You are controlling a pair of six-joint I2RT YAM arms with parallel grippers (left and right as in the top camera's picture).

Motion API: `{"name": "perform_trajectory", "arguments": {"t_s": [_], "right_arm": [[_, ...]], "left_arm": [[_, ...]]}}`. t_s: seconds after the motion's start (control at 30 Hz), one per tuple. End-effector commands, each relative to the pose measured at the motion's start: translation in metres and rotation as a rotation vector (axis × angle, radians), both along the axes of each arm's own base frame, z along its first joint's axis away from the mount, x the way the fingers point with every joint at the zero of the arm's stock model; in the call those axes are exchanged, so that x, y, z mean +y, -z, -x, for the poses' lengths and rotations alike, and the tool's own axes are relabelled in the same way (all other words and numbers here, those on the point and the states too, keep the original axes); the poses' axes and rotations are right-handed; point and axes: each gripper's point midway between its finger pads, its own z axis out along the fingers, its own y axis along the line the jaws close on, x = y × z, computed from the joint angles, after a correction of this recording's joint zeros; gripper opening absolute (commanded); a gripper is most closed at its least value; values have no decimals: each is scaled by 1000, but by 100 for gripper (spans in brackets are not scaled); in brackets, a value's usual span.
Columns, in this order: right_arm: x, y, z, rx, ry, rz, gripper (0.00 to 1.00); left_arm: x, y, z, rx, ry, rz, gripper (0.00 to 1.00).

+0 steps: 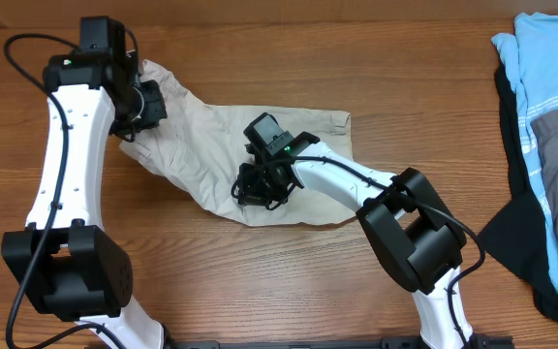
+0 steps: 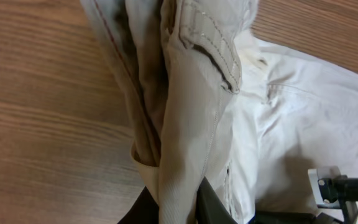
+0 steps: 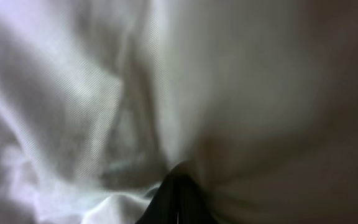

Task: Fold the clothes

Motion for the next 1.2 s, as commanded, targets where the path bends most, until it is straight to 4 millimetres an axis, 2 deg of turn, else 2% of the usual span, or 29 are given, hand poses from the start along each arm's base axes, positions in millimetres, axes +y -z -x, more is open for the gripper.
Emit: {"name": "perform_trajectory", "arguments": {"t_s": [0.0,0.07,0.17,0.23,0.43,0.6,0.77,0.9,0.97,1.03,1.17], "right_arm": [[4,-42,-25,-71,-43,-98,4],[-5,-60,-39,-80,-9,-108,4],[-16,-61,-41,-49,19,-92,4],[-19,-54,-35,-20,24,-69,4],[3,-40,4,35,-12,-30,4],[0,-14,24,74,80,110,4],[20,4,33,36,40,74,4],[24,11,30,-10,23,70,4],[26,5,31,-19,-12,49,4],[27,-10,30,-18,-44,12,4],[15,-51,19,-56,-56,-21,4]], "left_arm": [[-9,-32,-7,-102,78,-18,7],[-10,-32,-8,-103,79,-17,7],[-10,-32,-7,-100,80,-17,4],[-10,-32,-7,-99,80,-17,4],[-10,-37,-6,-103,80,-17,4],[-10,-50,-3,-104,80,-17,4],[-19,-60,1,-106,99,34,4],[-24,-55,11,-62,106,57,4],[-25,-52,17,-33,108,51,4],[-23,-49,22,-9,104,38,4],[-17,-46,29,25,93,6,4]]}}
